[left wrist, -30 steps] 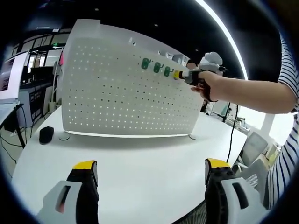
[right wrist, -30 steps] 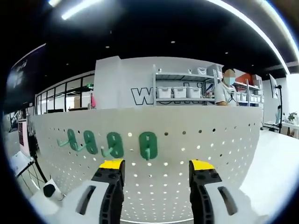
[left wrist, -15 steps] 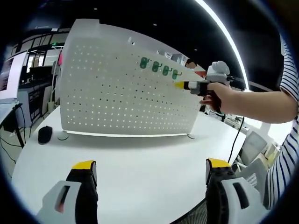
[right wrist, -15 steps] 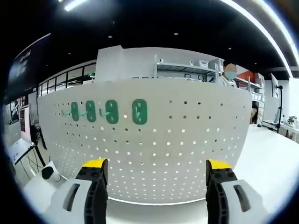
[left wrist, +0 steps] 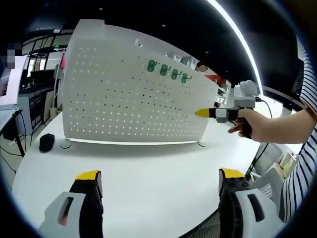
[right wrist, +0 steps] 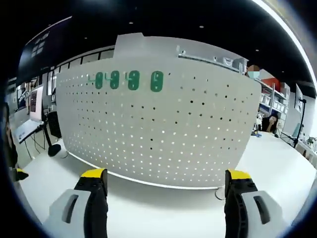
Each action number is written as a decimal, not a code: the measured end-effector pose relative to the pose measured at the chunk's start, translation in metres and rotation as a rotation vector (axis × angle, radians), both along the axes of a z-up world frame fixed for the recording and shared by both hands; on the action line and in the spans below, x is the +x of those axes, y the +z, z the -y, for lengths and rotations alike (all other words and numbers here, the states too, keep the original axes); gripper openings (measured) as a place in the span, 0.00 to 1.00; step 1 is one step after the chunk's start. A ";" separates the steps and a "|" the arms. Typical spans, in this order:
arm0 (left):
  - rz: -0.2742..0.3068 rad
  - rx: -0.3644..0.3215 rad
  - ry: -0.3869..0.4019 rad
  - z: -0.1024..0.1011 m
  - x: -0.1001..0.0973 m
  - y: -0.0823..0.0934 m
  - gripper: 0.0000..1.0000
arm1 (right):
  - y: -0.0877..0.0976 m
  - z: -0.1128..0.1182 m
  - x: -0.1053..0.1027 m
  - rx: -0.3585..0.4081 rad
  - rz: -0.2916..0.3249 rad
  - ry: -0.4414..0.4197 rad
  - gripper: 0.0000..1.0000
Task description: Insert the hook assembly into the mounting plate slot until the hook locks in place.
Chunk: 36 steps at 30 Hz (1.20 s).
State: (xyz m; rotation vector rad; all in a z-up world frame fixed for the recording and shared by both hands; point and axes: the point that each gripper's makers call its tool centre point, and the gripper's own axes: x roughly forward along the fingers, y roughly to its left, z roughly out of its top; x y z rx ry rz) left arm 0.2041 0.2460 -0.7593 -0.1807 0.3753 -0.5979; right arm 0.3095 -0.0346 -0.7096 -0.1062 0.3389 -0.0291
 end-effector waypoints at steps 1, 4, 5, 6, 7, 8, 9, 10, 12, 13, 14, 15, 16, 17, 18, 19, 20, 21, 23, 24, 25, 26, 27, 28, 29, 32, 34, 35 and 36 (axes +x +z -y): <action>-0.001 0.001 -0.001 0.000 0.000 0.000 1.00 | -0.002 0.000 -0.004 -0.004 -0.003 0.004 0.99; -0.001 0.001 -0.002 0.001 -0.001 0.000 1.00 | -0.014 -0.001 -0.024 -0.013 -0.040 0.023 1.00; -0.002 0.001 -0.003 0.001 -0.001 0.000 1.00 | -0.017 0.000 -0.029 -0.009 -0.048 0.023 1.00; -0.002 0.003 -0.005 0.001 -0.001 -0.001 1.00 | -0.020 -0.001 -0.034 -0.007 -0.056 0.027 1.00; -0.001 0.003 -0.007 0.001 -0.001 0.000 1.00 | -0.023 -0.001 -0.039 -0.006 -0.068 0.031 1.00; -0.001 0.003 -0.008 0.002 -0.001 -0.001 1.00 | -0.025 -0.002 -0.046 -0.010 -0.075 0.039 1.00; -0.003 0.004 -0.009 0.002 -0.002 -0.001 1.00 | -0.027 -0.002 -0.050 -0.016 -0.079 0.042 1.00; -0.003 0.006 -0.012 0.002 -0.002 -0.001 1.00 | -0.029 0.000 -0.057 -0.016 -0.083 0.038 1.00; -0.003 0.007 -0.015 0.003 -0.002 -0.001 1.00 | -0.035 -0.001 -0.068 0.027 -0.100 0.028 1.00; -0.005 0.007 -0.019 0.003 -0.002 -0.002 1.00 | -0.038 -0.002 -0.071 0.024 -0.106 0.036 1.00; -0.007 0.009 -0.021 0.004 -0.003 -0.002 1.00 | -0.041 -0.004 -0.077 0.010 -0.113 0.043 1.00; -0.006 0.012 -0.024 0.004 -0.003 -0.002 1.00 | -0.042 -0.004 -0.079 0.008 -0.113 0.047 1.00; -0.003 0.014 -0.025 0.005 -0.003 -0.002 1.00 | -0.044 -0.006 -0.084 0.001 -0.117 0.052 1.00; -0.006 0.014 -0.028 0.005 -0.003 -0.002 1.00 | -0.045 -0.006 -0.087 0.002 -0.117 0.053 1.00; -0.008 0.017 -0.030 0.005 -0.003 -0.003 1.00 | -0.047 -0.006 -0.091 0.014 -0.122 0.055 1.00; -0.009 0.019 -0.030 0.005 -0.003 -0.003 1.00 | -0.048 -0.006 -0.094 0.016 -0.129 0.054 1.00; -0.010 0.018 -0.030 0.005 -0.003 -0.003 1.00 | -0.049 -0.006 -0.096 0.014 -0.129 0.055 1.00; -0.010 0.017 -0.030 0.005 -0.004 -0.003 1.00 | -0.050 -0.007 -0.100 0.013 -0.129 0.058 1.00; -0.007 0.019 -0.033 0.006 -0.004 -0.003 1.00 | -0.053 -0.010 -0.106 0.021 -0.134 0.066 1.00; -0.006 0.020 -0.035 0.006 -0.004 -0.003 1.00 | -0.053 -0.011 -0.108 0.022 -0.136 0.069 1.00; -0.007 0.020 -0.039 0.007 -0.005 -0.003 1.00 | -0.053 -0.012 -0.110 0.018 -0.133 0.073 1.00; -0.008 0.021 -0.041 0.007 -0.005 -0.003 1.00 | -0.053 -0.013 -0.112 0.016 -0.130 0.077 1.00; -0.007 0.022 -0.042 0.008 -0.006 -0.003 1.00 | -0.052 -0.014 -0.113 0.014 -0.121 0.083 1.00; -0.006 0.022 -0.043 0.008 -0.006 -0.003 1.00 | -0.052 -0.015 -0.114 0.018 -0.116 0.087 1.00; -0.006 0.023 -0.045 0.008 -0.006 -0.003 1.00 | -0.051 -0.018 -0.115 0.023 -0.106 0.097 1.00; -0.003 0.024 -0.048 0.008 -0.006 -0.003 1.00 | -0.047 -0.025 -0.116 -0.006 -0.077 0.134 1.00; 0.000 0.019 -0.046 0.008 -0.005 -0.002 1.00 | -0.044 -0.027 -0.117 0.000 -0.061 0.137 1.00; 0.000 0.018 -0.046 0.008 -0.005 -0.002 1.00 | -0.043 -0.028 -0.117 0.011 -0.049 0.142 1.00; 0.000 0.017 -0.046 0.008 -0.005 -0.002 1.00 | -0.044 -0.030 -0.118 0.008 -0.050 0.152 1.00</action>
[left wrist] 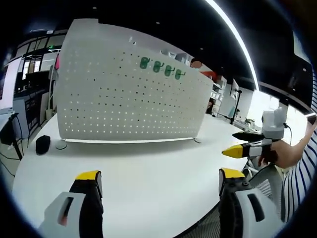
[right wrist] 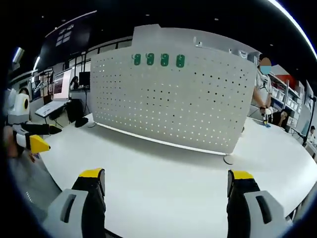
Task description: Insert the hook assembly into the mounting plate slot until the hook locks in place.
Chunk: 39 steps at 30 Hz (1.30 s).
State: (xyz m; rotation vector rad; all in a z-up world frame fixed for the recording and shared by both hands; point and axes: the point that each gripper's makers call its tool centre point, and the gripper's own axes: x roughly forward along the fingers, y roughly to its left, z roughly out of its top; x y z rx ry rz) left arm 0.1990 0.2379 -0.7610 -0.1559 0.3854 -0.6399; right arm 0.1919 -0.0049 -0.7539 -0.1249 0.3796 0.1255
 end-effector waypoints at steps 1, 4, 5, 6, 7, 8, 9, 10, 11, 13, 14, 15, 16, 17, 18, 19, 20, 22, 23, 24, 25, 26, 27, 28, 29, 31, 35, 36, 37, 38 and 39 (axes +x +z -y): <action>0.001 0.000 -0.001 0.000 0.000 0.000 1.00 | 0.000 -0.002 0.000 -0.012 0.006 0.010 1.00; 0.000 0.001 -0.007 0.002 -0.001 0.000 1.00 | 0.010 -0.011 0.001 0.002 0.070 0.047 1.00; 0.002 0.001 -0.008 0.002 -0.001 0.000 1.00 | 0.011 -0.011 0.000 0.004 0.074 0.044 1.00; 0.003 -0.001 -0.009 0.002 -0.001 0.001 1.00 | 0.014 -0.012 0.001 -0.003 0.096 0.049 1.00; 0.003 -0.002 -0.010 0.003 -0.001 0.001 1.00 | 0.013 -0.013 0.000 -0.011 0.099 0.054 1.00; 0.001 -0.003 -0.013 0.003 -0.001 0.000 1.00 | 0.014 -0.014 0.001 -0.011 0.112 0.058 0.99; -0.002 -0.002 -0.012 0.003 -0.001 0.000 1.00 | 0.014 -0.015 0.001 -0.013 0.112 0.061 0.98; -0.001 0.000 -0.011 0.002 -0.001 0.000 1.00 | 0.014 -0.015 0.001 -0.015 0.112 0.060 0.97; 0.002 0.000 -0.010 0.002 -0.001 0.000 1.00 | 0.012 -0.015 0.002 -0.023 0.107 0.063 0.97; 0.007 -0.007 -0.009 0.002 -0.001 0.002 1.00 | 0.011 -0.015 0.002 -0.026 0.106 0.060 0.96; 0.011 -0.007 -0.007 0.002 -0.001 0.002 1.00 | 0.012 -0.015 0.002 -0.029 0.107 0.061 0.95; 0.013 -0.004 -0.006 0.002 -0.001 0.002 1.00 | 0.012 -0.015 0.003 -0.038 0.113 0.061 0.95; 0.011 -0.004 -0.005 0.002 -0.001 0.002 1.00 | 0.010 -0.016 0.004 -0.040 0.108 0.063 0.95; 0.008 -0.002 -0.002 0.001 -0.001 0.001 1.00 | 0.006 -0.017 0.004 -0.041 0.095 0.070 0.94; 0.009 -0.003 -0.002 0.001 0.000 0.002 1.00 | 0.007 -0.019 0.004 -0.047 0.098 0.073 0.93; 0.009 -0.005 -0.001 0.001 0.000 0.002 1.00 | 0.007 -0.019 0.005 -0.058 0.100 0.075 0.92; 0.008 -0.005 0.001 0.001 0.000 0.002 1.00 | 0.007 -0.019 0.005 -0.062 0.100 0.075 0.92; 0.008 -0.003 0.005 0.000 0.000 0.001 1.00 | 0.008 -0.018 0.005 -0.063 0.107 0.071 0.92; 0.008 -0.004 0.007 0.000 0.001 0.002 1.00 | 0.009 -0.016 0.005 -0.068 0.113 0.066 0.92; 0.005 -0.006 0.009 0.000 0.001 0.001 1.00 | 0.009 -0.015 0.005 -0.069 0.111 0.062 0.92; 0.006 -0.009 0.011 0.000 0.001 0.002 1.00 | 0.007 -0.012 0.005 -0.069 0.105 0.052 0.92; 0.009 -0.007 0.013 0.000 0.001 0.002 1.00 | 0.007 -0.011 0.005 -0.069 0.102 0.047 0.92; 0.011 -0.002 0.014 0.000 0.000 0.002 1.00 | 0.007 -0.011 0.006 -0.066 0.101 0.046 0.92; 0.013 0.000 0.015 -0.001 0.001 0.002 1.00 | 0.005 -0.011 0.006 -0.066 0.096 0.045 0.92; 0.016 0.004 0.019 -0.002 0.001 0.002 1.00 | 0.004 -0.011 0.006 -0.070 0.089 0.046 0.92; 0.014 -0.002 0.026 -0.003 0.002 0.002 1.00 | 0.003 -0.013 0.006 -0.075 0.085 0.054 0.92; 0.017 -0.004 0.036 -0.005 0.003 0.003 1.00 | 0.002 -0.016 0.005 -0.078 0.081 0.070 0.90; 0.016 -0.003 0.037 -0.005 0.004 0.003 1.00 | 0.002 -0.016 0.006 -0.076 0.078 0.070 0.89; 0.016 -0.002 0.038 -0.005 0.003 0.003 1.00 | 0.001 -0.016 0.006 -0.076 0.075 0.071 0.89; 0.016 -0.002 0.038 -0.005 0.003 0.003 1.00 | 0.001 -0.017 0.006 -0.076 0.074 0.071 0.89; 0.015 -0.003 0.040 -0.005 0.003 0.003 1.00 | 0.001 -0.016 0.006 -0.077 0.073 0.070 0.89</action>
